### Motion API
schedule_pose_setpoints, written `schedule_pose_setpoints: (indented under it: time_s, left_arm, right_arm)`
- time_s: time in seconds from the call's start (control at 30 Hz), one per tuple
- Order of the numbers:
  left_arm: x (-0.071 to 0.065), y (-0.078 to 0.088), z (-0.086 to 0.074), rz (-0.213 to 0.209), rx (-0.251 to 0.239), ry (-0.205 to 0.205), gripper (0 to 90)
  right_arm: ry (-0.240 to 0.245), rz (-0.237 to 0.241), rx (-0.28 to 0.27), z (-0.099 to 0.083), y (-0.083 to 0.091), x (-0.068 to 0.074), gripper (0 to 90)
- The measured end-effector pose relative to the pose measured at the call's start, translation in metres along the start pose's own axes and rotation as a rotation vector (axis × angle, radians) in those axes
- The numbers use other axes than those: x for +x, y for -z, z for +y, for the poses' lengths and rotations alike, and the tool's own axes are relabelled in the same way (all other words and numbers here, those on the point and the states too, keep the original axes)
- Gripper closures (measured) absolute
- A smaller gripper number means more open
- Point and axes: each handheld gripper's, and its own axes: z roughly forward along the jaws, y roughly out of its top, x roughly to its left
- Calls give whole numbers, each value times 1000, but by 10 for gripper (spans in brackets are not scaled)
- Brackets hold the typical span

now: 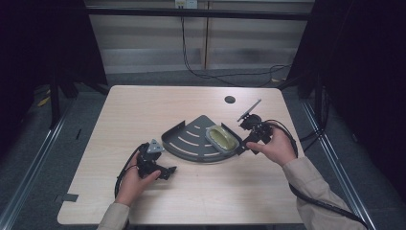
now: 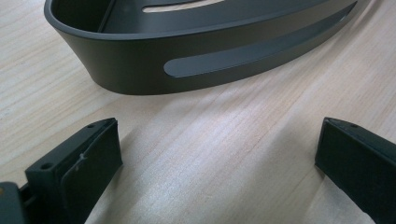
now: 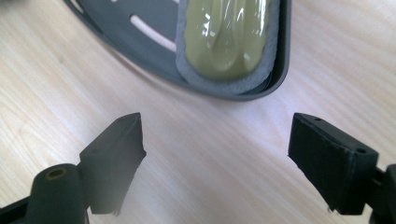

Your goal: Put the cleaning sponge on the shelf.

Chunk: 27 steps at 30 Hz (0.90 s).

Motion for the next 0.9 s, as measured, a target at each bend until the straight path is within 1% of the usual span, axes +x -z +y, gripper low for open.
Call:
schedule_pose_setpoints:
  time_s: [0.1,0.27,0.4,0.43,0.53,0.6,0.67,0.73,0.9]
  left_arm:
    - [0,0,0,0,-1,1,0]
    - [0,0,0,0,0,0,0]
    - [0,0,0,0,0,1,0]
    - [0,0,0,0,0,1,0]
    - [0,0,0,0,-1,0,0]
    - [0,0,0,0,0,-1,0]
    - [0,0,0,1,0,0,0]
    - [0,0,0,1,-1,1,0]
    - [0,0,0,0,-1,1,0]
  right_arm:
    - [-1,11,6,-7,-2,1,178]
    - [7,18,-13,-20,-5,0,178]
    - [6,23,-9,-30,-9,0,178]
    - [18,23,-12,-34,-11,0,178]
    - [22,15,-2,-43,-15,0,178]
    - [29,24,6,-53,-19,-1,178]
    - [32,22,4,-56,-20,-2,178]
    - [29,28,9,-62,-22,-3,178]
    - [51,30,-12,-77,-28,-5,178]
